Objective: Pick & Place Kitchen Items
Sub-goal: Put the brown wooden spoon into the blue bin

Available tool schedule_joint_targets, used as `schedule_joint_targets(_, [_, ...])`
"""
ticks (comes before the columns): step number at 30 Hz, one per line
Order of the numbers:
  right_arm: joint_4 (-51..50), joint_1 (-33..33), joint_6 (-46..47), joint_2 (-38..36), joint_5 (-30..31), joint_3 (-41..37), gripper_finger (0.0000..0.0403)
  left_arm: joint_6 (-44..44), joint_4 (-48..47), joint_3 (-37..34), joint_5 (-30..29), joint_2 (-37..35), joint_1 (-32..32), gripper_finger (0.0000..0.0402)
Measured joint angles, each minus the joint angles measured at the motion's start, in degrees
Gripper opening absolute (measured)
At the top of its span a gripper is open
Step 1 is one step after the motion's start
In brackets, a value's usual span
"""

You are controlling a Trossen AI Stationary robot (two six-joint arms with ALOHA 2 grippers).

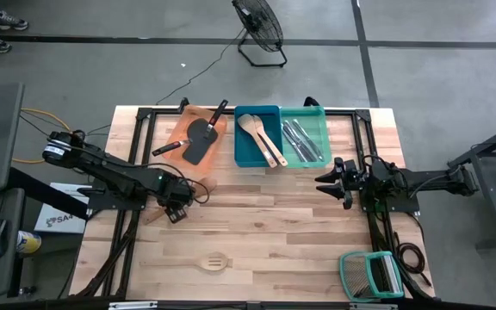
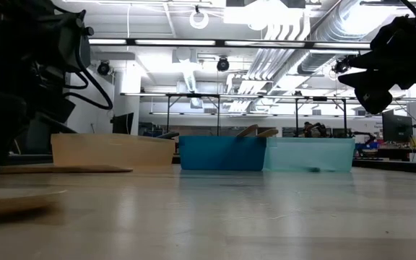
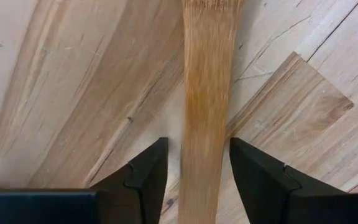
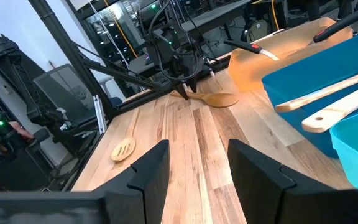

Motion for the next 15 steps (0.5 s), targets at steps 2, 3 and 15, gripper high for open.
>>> schedule_joint_targets(2, [0.00,0.00,0.00,0.00,0.00,-0.02,0.0156,0.01,-0.01,0.20,0.20,0.00,0.00,0.0153])
schedule_joint_targets(3, [0.00,0.00,0.00,0.00,0.00,-0.02,0.0156,0.05,-0.01,0.21,0.35,0.00,0.00,0.0143])
schedule_joint_targets(15, [0.00,0.00,0.02,0.00,0.00,0.00,0.0156,1.39,-0.38,0.32,0.65,-0.11,0.00,0.0082])
